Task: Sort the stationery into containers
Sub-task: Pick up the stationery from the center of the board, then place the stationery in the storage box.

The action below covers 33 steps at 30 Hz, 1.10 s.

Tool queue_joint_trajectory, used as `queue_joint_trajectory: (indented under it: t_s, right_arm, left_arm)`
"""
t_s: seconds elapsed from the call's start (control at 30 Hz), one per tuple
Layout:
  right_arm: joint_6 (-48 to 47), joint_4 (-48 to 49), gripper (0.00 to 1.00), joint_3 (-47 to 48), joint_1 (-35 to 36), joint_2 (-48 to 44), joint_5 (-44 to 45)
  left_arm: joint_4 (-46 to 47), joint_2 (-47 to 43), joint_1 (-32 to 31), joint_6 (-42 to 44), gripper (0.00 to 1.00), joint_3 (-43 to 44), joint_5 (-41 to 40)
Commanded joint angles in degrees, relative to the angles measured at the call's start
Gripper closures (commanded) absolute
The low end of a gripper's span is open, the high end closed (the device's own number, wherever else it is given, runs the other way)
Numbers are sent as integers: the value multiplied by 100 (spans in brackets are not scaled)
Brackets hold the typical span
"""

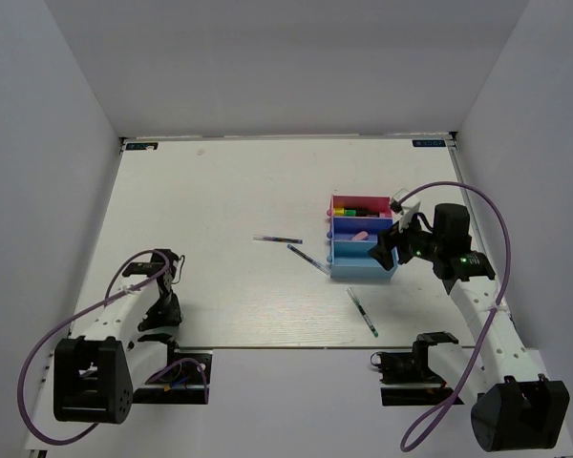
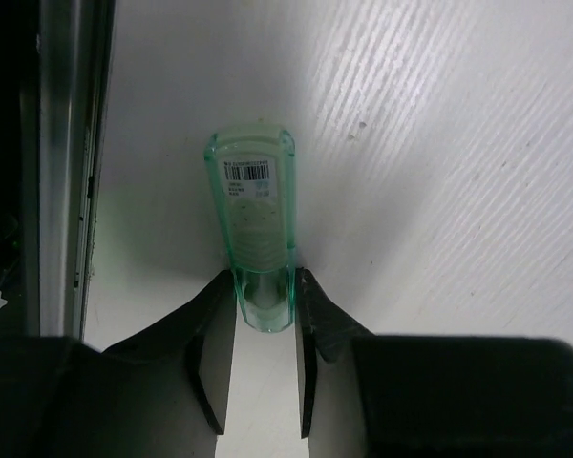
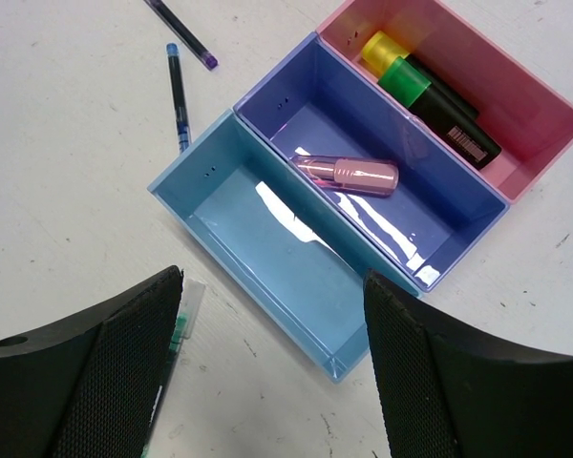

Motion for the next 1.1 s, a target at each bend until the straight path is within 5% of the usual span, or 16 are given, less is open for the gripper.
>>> queue_joint_trajectory:
  t_s: [0.0, 0.17, 0.3, 0.7, 0.93, 1.07]
  right_arm:
    - [-29, -2, 21, 25, -40, -162, -175]
    - [-21, -2, 21, 16, -66, -119, -246]
    - [-20, -2, 21, 7, -110, -145, -290]
    - [-11, 41, 21, -11, -154, -84, -272]
    - [-12, 51, 21, -19, -180, -93, -149]
    - [-47, 94, 21, -28, -215, -110, 0]
  left_arm:
    - [927, 242, 285, -307, 74, -937, -420]
    - [1279, 427, 487, 422, 100, -886, -331]
    - [1490, 629, 364, 1344, 100, -394, -199]
    - [2482, 787, -2014, 5984, 100, 1784, 423]
    - [2764, 2183, -3212, 8128, 100, 3551, 1663]
    - [2581, 3332, -3984, 9192, 100, 5323, 2637]
